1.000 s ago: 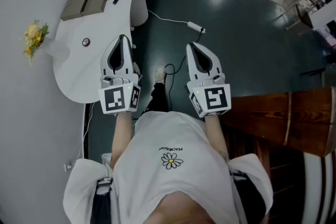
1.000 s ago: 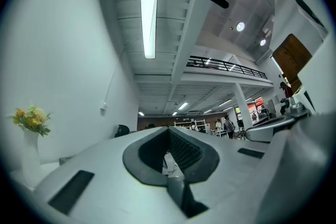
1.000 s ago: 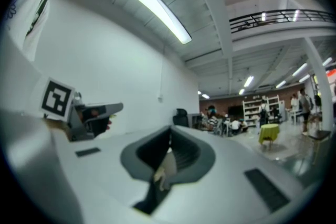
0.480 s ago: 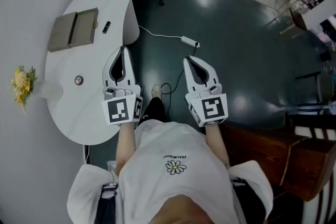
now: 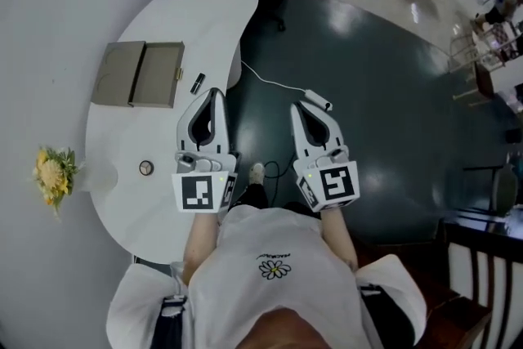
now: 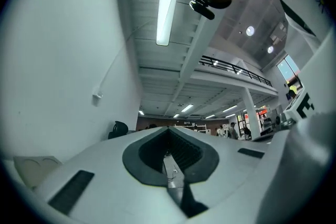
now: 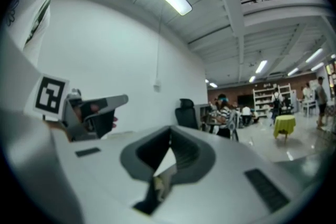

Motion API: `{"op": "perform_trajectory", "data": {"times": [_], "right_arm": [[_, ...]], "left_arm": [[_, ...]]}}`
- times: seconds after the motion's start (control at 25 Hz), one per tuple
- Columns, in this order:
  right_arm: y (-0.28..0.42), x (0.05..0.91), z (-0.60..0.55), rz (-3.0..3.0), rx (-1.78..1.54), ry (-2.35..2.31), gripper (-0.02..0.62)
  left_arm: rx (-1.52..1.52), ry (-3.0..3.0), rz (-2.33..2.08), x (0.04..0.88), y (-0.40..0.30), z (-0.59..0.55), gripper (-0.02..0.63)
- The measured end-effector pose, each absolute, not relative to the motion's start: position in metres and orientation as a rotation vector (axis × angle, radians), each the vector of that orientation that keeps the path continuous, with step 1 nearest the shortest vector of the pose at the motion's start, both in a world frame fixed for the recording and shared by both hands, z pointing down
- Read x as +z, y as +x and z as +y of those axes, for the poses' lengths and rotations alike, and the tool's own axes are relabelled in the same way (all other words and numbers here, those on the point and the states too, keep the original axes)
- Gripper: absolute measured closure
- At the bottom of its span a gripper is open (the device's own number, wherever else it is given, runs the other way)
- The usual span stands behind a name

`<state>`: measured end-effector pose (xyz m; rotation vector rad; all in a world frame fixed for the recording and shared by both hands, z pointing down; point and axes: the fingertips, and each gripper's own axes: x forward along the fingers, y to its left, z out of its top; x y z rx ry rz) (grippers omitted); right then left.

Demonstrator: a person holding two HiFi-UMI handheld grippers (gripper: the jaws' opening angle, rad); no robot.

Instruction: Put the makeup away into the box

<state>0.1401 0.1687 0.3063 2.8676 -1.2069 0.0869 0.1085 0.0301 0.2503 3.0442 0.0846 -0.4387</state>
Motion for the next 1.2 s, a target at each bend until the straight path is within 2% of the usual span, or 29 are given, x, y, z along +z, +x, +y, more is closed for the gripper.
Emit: {"op": "perform_trajectory", "data": {"times": [0.2,0.4,0.88,1.2], "right_arm": [[0.163,0.309,0.130,-1.296,0.119,2.787,0.566],[0.186,0.311,0.105,-1.416,0.128,2.707,0.566],[0.268,0.292,0.061,-1.890,-0.009,2.441,0.566],[0.290,0.295,0.044,-2.053,-0.008,2.332,0.566]], "left_arm": [[-0.322,3.015,-0.050,0.278,0.131,-0.004,0.586],[-0.329,3.011,-0.252,0.280,0.145,-0.039,0.586],[-0.431,3.037,-0.836,0.243,0.174,-0.053,0.586],[-0.411,3.009,-1.115,0.239,0.163,-0.052,0.586]]}}
